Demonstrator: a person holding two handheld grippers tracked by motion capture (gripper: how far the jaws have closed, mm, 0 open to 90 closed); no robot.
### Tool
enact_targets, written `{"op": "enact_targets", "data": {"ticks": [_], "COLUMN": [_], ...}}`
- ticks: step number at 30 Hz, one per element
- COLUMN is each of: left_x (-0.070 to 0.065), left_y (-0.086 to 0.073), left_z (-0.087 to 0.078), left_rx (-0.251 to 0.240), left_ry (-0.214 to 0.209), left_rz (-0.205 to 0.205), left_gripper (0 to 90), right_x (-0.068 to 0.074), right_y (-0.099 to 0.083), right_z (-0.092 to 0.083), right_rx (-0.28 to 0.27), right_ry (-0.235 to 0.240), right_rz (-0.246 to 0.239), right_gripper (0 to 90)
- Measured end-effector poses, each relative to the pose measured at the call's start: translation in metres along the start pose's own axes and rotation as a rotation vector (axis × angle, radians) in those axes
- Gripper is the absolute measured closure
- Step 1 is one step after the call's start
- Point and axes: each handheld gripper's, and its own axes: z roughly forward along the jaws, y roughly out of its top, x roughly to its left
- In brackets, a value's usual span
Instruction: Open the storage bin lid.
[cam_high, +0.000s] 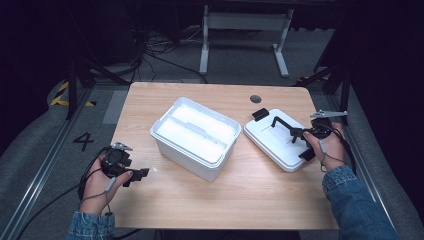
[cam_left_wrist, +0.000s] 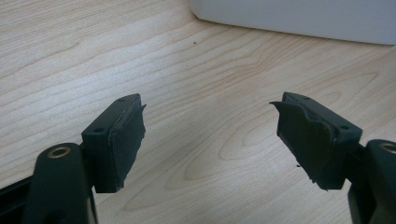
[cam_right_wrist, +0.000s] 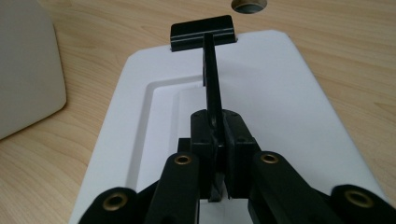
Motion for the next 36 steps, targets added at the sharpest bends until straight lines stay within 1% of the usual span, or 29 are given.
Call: {"op": "enact_targets", "data": {"ticks": [4, 5, 9, 10, 14, 17, 19, 20, 21, 25, 26, 31, 32, 36], "left_x": [-0.001, -0.001, -0.001, 0.0, 0.001, 0.001, 0.001, 0.001, 0.001, 0.001, 0.001, 0.001, 0.001, 0.001], "left_y": [0.0, 0.0, 0.0, 0.0, 0.0, 0.0, 0.0, 0.0, 0.0, 0.0, 0.0, 0.0, 0.0, -0.002], "left_z": [0.001, 0.001, 0.001, 0.001, 0.001, 0.002, 0.003, 0.003, 0.003, 0.002, 0.003, 0.004, 0.003, 0.003], "left_rx": [-0.001, 0.0, 0.0, -0.001, 0.0, 0.008, 0.006, 0.005, 0.005, 0.009, 0.007, 0.017, 0.016, 0.016], "left_ry": [0.0, -0.001, -0.001, 0.001, -0.002, -0.008, -0.003, -0.003, -0.002, -0.007, -0.002, -0.011, -0.01, -0.007], "left_rz": [-0.007, -0.006, -0.006, -0.002, -0.005, -0.01, -0.005, -0.005, -0.005, -0.008, -0.006, -0.009, -0.011, -0.008], "left_gripper": [23.8, 23.8, 23.8, 23.8, 23.8, 23.8, 23.7, 23.7, 23.7, 23.7, 23.7, 23.5, 23.4, 23.3], "right_x": [-0.002, -0.002, -0.001, 0.0, -0.002, -0.003, -0.003, -0.003, -0.003, -0.005, -0.006, -0.009, -0.009, -0.005], "right_y": [-0.005, -0.005, -0.007, -0.008, -0.015, -0.017, -0.017, -0.017, -0.017, -0.016, -0.016, -0.014, -0.013, -0.01], "right_z": [0.002, 0.003, 0.005, 0.006, 0.01, 0.009, 0.009, 0.008, 0.008, 0.005, 0.004, -0.005, -0.007, -0.019], "right_rx": [0.019, 0.03, 0.045, 0.05, 0.066, 0.053, 0.055, 0.054, 0.044, 0.022, 0.008, -0.026, -0.031, -0.041], "right_ry": [0.005, 0.003, -0.003, -0.005, -0.002, 0.005, 0.004, 0.006, 0.006, -0.002, -0.002, -0.007, -0.008, 0.005], "right_rz": [0.011, 0.01, -0.005, -0.001, 0.009, 0.025, 0.018, 0.019, 0.029, 0.041, 0.045, 0.062, 0.058, 0.056], "right_gripper": [84.6, 84.6, 84.6, 84.6, 84.4, 84.3, 83.8, 82.2, 78.8, 66.2, 62.4, 57.5, 57.0, 55.1]}}
